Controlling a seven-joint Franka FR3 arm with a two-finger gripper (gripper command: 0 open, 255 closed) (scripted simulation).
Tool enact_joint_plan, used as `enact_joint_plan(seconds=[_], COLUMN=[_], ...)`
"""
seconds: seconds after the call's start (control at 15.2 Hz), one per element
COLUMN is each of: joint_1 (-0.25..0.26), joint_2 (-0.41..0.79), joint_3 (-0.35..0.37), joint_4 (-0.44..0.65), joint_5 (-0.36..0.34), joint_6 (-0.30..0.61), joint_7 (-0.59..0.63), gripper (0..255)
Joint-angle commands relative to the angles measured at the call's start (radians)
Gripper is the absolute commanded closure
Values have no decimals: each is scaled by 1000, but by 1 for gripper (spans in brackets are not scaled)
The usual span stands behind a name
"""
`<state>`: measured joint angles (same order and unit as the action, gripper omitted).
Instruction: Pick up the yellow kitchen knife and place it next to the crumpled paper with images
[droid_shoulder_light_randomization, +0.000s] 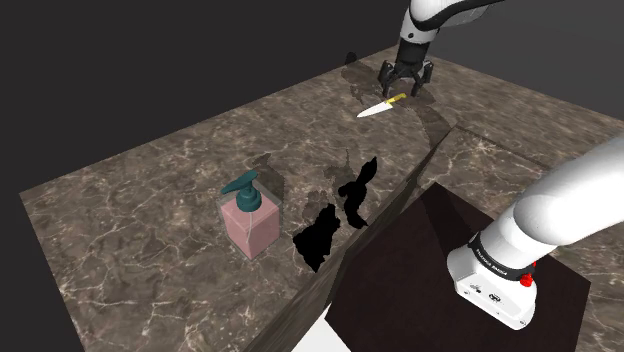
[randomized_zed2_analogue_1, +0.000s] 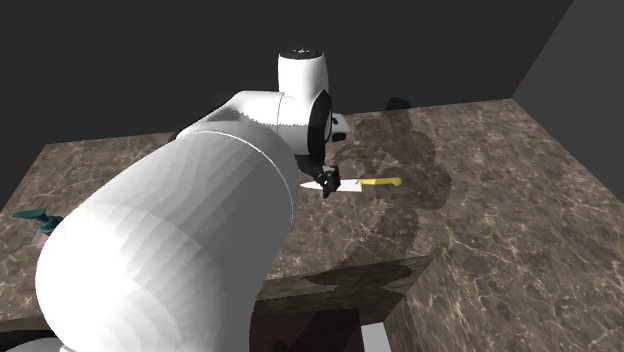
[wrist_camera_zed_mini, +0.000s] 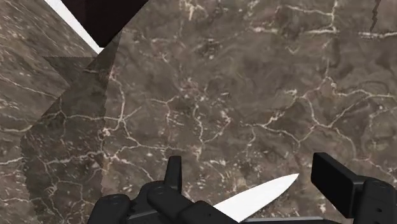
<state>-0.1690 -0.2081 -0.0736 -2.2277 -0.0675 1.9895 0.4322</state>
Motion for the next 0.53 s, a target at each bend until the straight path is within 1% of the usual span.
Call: enact_joint_plan(seconds=[0.0,0.46], joint_1=[-16,-66], joint_2=[66,283], joint_3=[-14,-64], joint_4=[42,198], joint_5=[5,42], joint_6=[37,137], joint_7=[27,111], gripper=[0,0])
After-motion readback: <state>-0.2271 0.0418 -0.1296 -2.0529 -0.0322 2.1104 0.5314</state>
